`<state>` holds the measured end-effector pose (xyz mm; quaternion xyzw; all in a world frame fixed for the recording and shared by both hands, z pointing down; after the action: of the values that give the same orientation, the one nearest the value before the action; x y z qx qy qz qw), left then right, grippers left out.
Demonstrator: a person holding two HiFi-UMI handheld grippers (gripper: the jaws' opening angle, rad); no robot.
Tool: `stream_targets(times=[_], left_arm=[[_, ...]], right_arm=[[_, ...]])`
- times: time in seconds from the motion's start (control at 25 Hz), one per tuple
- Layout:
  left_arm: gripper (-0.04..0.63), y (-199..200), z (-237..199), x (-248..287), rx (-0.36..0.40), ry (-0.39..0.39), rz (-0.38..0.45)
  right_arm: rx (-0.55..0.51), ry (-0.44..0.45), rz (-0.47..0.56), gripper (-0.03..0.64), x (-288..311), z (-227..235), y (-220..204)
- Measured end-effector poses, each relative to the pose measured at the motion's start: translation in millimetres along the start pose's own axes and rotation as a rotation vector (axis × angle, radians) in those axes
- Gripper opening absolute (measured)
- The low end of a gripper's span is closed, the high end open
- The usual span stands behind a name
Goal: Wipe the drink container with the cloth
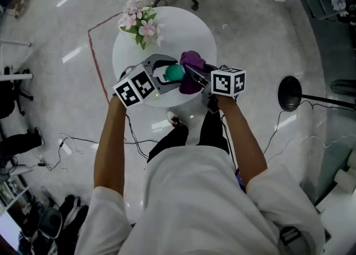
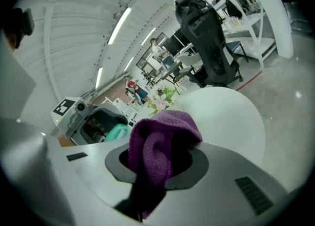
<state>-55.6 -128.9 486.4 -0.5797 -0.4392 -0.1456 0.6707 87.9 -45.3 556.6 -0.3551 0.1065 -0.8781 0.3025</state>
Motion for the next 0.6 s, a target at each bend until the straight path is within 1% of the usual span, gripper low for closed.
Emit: stream_targets(times=[0.08, 0.16, 0.24, 0.32, 0.48, 0.6], left_arm=[[0.265, -1, 0, 0, -0.008, 0.004, 0.005], [0.265, -2, 2, 0, -0.020, 0.010, 0.009], [0.265, -1, 3, 0, -0.032, 0.019, 0.009], [0.265, 0, 3, 0, -0.043, 0.030, 0.005], [0.267, -1, 4, 2, -0.073, 0.055, -0.003], [0.268, -1, 6, 3, -0.098, 0.069, -0.013]], right_arm=[[0.037, 0.000, 0.002, 0.103, 6, 10, -4], [0.054, -0.007, -0.037, 0.103, 18, 23, -13], [0.065, -0.044, -0.079, 0.103, 30, 38, -22], [0.089, -0.091, -0.096, 0.103, 38, 51, -27], [0.173, -0.104, -0.144, 0.103, 59, 79, -40], [0.180, -0.139, -0.203, 0.103, 72, 95, -48]])
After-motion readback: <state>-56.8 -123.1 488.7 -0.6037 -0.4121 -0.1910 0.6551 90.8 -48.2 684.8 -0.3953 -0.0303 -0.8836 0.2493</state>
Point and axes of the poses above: the fingertips, and each gripper's own axes: x forward along the fingers, z to its right, y out of its top, the point moved 9 cm from there along -x, backward along the fingers, and after that the axes turned 12 degrees about -z, right-handed, at the moved point
